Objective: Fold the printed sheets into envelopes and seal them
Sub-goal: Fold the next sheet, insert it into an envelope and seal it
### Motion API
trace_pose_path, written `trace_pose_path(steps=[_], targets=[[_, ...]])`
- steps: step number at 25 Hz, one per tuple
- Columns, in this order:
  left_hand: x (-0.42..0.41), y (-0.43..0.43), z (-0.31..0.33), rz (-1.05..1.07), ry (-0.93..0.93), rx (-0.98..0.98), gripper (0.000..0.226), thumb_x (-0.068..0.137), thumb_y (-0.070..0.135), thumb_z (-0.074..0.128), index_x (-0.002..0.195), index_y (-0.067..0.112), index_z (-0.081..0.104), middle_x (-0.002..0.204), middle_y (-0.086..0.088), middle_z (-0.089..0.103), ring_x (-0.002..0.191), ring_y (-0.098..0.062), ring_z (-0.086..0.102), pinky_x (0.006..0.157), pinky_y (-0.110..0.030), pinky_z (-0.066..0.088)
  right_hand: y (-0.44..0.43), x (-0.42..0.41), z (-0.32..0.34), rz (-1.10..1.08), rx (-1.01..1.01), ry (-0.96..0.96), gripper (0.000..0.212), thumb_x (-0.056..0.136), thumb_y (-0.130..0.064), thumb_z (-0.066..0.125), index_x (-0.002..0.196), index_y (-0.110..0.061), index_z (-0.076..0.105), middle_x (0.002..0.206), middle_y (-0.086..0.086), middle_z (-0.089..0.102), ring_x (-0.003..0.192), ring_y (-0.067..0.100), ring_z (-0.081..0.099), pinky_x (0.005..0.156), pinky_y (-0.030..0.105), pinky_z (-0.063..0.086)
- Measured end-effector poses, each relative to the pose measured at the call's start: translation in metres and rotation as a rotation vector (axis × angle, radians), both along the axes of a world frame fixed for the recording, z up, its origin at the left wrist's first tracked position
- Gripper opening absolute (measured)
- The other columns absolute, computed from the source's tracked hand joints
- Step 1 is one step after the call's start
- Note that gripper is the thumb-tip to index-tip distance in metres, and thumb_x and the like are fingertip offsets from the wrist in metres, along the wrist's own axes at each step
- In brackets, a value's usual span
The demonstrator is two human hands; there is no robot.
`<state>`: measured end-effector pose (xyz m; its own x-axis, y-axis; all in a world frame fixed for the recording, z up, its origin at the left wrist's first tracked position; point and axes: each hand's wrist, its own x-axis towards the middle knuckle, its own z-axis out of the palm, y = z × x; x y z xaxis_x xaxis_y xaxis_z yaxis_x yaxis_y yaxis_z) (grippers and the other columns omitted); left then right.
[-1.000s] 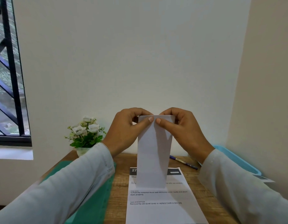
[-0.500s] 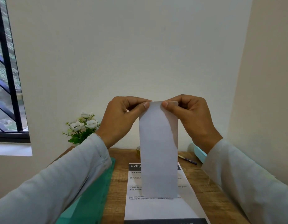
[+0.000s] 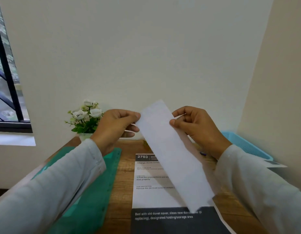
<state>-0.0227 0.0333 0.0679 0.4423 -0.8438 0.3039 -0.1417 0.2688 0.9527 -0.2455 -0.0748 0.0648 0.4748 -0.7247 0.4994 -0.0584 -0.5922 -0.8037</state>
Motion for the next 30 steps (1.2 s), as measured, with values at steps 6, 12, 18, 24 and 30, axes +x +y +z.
trace_pose_path(steps=[6, 12, 18, 24, 30], targets=[[0.013, 0.005, -0.068, -0.035, -0.511, 0.406, 0.021, 0.092, 0.02, 0.068, 0.077, 0.007, 0.072, 0.069, -0.004, 0.073, 0.06, -0.014, 0.064, 0.057, -0.027, 0.054, -0.018, 0.012, -0.07, -0.073, 0.043, 0.296, 0.006, 0.09, -0.015, 0.074, 0.09, -0.021, 0.073, 0.069, -0.001, 0.073, 0.061, 0.007, 0.064, 0.063, 0.027, 0.051], [0.005, 0.001, -0.098, 0.156, -1.136, 0.592, 0.033, 0.09, 0.05, 0.063, 0.075, 0.021, 0.06, 0.07, 0.008, 0.06, 0.069, -0.007, 0.057, 0.066, -0.022, 0.05, -0.029, 0.021, -0.131, -0.116, -0.044, 0.417, 0.013, 0.087, -0.018, 0.076, 0.089, -0.03, 0.072, 0.077, -0.009, 0.07, 0.069, 0.005, 0.063, 0.066, 0.029, 0.054], [-0.005, -0.014, -0.105, 0.105, -1.312, 0.38, 0.013, 0.098, 0.034, 0.054, 0.108, 0.034, 0.062, 0.115, 0.012, 0.062, 0.109, -0.012, 0.056, 0.092, -0.029, 0.049, -0.032, 0.021, -0.141, -0.108, -0.237, 0.453, 0.011, 0.09, -0.022, 0.071, 0.09, -0.032, 0.07, 0.09, -0.017, 0.066, 0.079, 0.007, 0.06, 0.068, 0.023, 0.048], [-0.007, -0.044, -0.106, 0.005, -1.486, 0.42, 0.035, 0.101, 0.03, 0.046, 0.134, 0.033, 0.058, 0.131, 0.002, 0.061, 0.118, -0.02, 0.055, 0.097, -0.04, 0.05, -0.032, 0.021, -0.14, -0.099, -0.262, 0.491, 0.009, 0.094, -0.025, 0.069, 0.092, -0.032, 0.073, 0.094, -0.019, 0.062, 0.081, 0.004, 0.06, 0.071, 0.02, 0.046], [0.009, -0.008, -0.109, -0.008, -1.477, 0.387, 0.034, 0.101, 0.04, 0.044, 0.131, 0.035, 0.058, 0.135, 0.01, 0.057, 0.124, -0.011, 0.05, 0.106, -0.034, 0.043, -0.033, 0.021, -0.142, -0.105, -0.244, 0.479, 0.01, 0.093, -0.025, 0.069, 0.09, -0.034, 0.073, 0.093, -0.017, 0.063, 0.083, 0.003, 0.059, 0.071, 0.019, 0.043]])
